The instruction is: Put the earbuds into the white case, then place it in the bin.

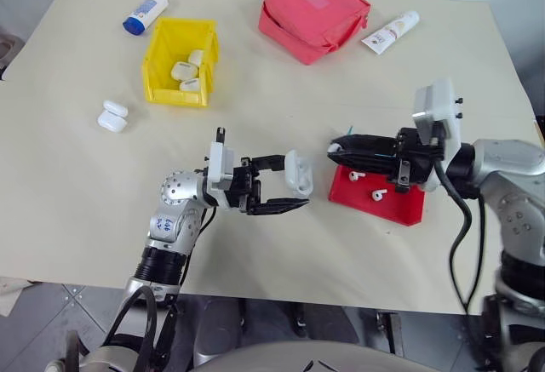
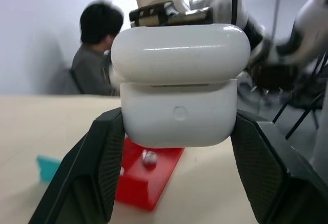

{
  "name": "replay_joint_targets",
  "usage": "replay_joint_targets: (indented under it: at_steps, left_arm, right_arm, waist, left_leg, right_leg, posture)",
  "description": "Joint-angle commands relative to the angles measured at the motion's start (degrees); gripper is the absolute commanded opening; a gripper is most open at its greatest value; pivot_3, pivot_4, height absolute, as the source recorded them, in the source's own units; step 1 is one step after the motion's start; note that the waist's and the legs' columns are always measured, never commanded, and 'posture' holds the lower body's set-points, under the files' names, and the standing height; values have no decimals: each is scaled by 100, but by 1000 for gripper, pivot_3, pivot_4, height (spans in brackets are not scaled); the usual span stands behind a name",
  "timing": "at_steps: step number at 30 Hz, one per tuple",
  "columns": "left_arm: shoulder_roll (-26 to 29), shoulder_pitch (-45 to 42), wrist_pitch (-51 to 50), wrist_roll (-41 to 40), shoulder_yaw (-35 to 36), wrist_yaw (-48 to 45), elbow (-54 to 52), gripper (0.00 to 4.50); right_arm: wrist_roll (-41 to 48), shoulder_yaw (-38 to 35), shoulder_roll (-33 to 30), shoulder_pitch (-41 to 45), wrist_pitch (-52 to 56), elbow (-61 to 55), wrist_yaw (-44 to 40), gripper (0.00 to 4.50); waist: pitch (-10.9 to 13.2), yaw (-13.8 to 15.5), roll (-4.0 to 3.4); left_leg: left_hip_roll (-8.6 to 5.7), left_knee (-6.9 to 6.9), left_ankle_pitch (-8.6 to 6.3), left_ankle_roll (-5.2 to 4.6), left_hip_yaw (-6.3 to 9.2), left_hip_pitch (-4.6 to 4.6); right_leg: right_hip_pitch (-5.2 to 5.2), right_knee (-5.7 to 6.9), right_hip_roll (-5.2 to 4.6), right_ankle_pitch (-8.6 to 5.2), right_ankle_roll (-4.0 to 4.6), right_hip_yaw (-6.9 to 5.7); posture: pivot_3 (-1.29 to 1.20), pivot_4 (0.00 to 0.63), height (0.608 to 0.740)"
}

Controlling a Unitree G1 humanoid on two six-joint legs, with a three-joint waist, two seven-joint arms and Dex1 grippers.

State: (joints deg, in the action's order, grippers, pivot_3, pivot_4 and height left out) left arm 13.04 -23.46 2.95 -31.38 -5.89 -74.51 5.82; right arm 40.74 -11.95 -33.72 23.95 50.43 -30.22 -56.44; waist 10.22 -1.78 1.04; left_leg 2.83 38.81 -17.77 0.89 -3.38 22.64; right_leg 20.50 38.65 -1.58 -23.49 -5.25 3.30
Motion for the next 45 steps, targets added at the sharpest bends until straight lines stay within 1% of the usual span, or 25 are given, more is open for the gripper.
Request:
replay_joint_targets:
  at_steps: [1, 6, 10, 18, 23, 29, 45]
  left_arm:
    - [-49, -57, 101, -197, 87, -247, 33, 2769]
    - [42, -20, 9, -194, 87, -423, 30, 2769]
    - [107, -54, -91, -247, 166, -462, 11, 2769]
    - [158, -65, -315, -262, 190, -442, -182, 2769]
    - [163, -80, -365, -266, 136, -521, -317, 2769]
    - [183, -95, -437, -360, 107, -660, -443, 2769]
    - [316, -134, -436, -298, 29, -1008, -563, 2769]
  right_arm:
    - [719, -215, 291, -68, -166, -352, 250, 494]
    - [1245, -105, 422, -124, -168, -503, 599, 494]
    - [1337, 178, 439, -287, -312, -592, 644, 494]
    - [905, 776, 375, -483, -871, -376, 508, 494]
    - [544, 1187, 462, -387, -1222, -114, 401, 494]
    - [218, 1507, 519, -360, -1574, 152, 348, 494]
    - [-267, 1820, 672, -196, -2156, 837, 562, 494]
  waist:
    - [0, -3, 0]
    - [0, 1, 0]
    - [0, -3, 0]
    - [0, -5, 0]
    - [0, 0, 0]
    - [0, -8, 0]
    - [0, -12, 0]
  left_leg:
    - [0, 1, 0, 0, 0, 0]
    - [-1, 2, 0, 0, 3, 0]
    - [0, 0, 0, -1, 4, 0]
    - [-1, 1, 0, -1, 5, 1]
    - [-1, 0, 0, -1, 6, 1]
    - [-1, 0, 0, -1, 7, 0]
    - [0, -2, 0, 0, 9, 1]
  right_leg:
    - [0, 0, 0, 0, 0, 0]
    - [-1, 0, -2, 0, 0, 0]
    - [-1, -1, -1, 0, 0, 0]
    - [-2, -3, -2, 0, 0, 0]
    - [-2, -4, -1, 0, 0, 0]
    - [-2, -5, -2, 0, 0, -1]
    - [-1, -6, -3, 0, 0, -3]
  posture:
    - [0, 150, 740]
    - [0, 150, 740]
    - [0, 150, 740]
    - [0, 150, 740]
    - [0, 150, 740]
    - [0, 150, 740]
    - [0, 150, 740]
